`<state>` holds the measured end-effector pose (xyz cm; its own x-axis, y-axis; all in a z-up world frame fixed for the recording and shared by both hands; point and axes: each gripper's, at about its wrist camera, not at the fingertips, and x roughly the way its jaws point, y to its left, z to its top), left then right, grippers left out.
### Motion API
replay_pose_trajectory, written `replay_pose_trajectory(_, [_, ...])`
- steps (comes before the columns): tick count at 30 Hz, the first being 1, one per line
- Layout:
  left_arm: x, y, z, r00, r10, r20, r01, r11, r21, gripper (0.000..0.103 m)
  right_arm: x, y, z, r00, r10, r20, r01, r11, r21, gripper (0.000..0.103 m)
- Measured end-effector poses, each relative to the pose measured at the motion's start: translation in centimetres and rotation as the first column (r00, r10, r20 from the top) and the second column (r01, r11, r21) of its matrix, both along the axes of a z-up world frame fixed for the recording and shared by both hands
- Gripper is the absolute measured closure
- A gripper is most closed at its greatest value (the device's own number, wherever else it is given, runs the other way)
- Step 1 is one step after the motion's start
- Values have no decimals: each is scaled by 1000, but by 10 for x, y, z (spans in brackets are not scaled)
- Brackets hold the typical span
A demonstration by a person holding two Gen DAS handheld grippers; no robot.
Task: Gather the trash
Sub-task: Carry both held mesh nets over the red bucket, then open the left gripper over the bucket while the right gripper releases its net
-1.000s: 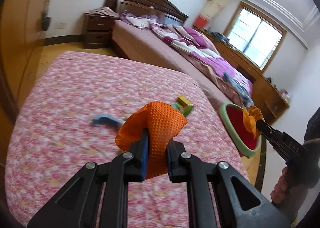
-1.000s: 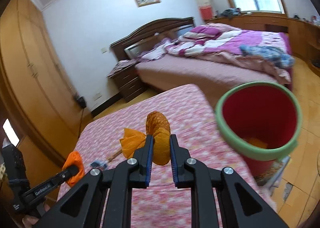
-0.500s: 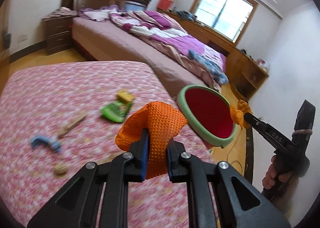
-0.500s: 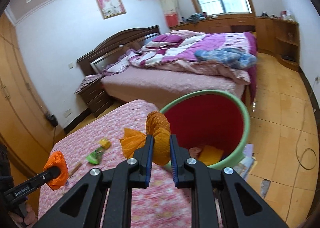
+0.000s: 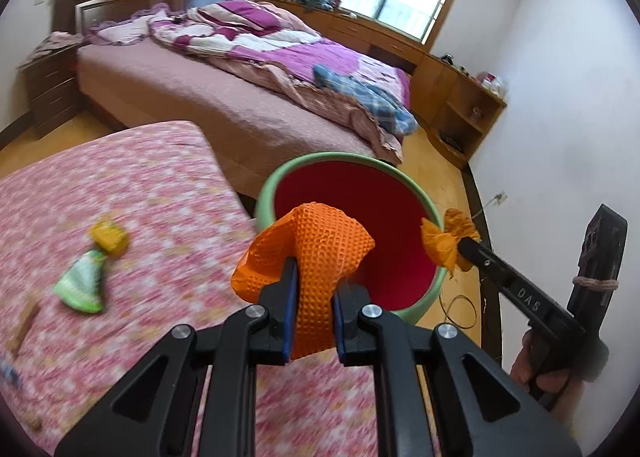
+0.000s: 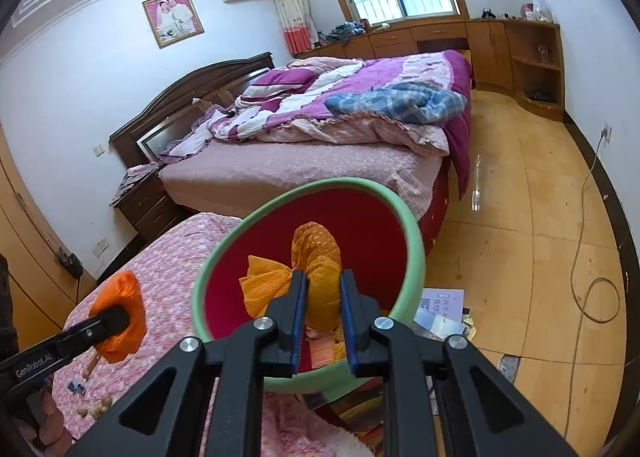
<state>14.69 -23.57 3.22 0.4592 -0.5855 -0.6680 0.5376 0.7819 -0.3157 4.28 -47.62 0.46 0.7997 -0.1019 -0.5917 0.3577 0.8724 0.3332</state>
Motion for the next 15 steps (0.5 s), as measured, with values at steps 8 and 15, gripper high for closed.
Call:
replay_pose_trajectory(8, [12, -44, -12, 999, -39, 1, 39, 999, 35, 81, 9, -14, -17, 1000, 25, -7, -25, 999, 34, 80])
replay_pose_trajectory(15, [16, -49, -12, 1000, -24, 0, 24, 999, 28, 66, 10, -19, -22, 999, 33, 4, -33, 997, 66, 64])
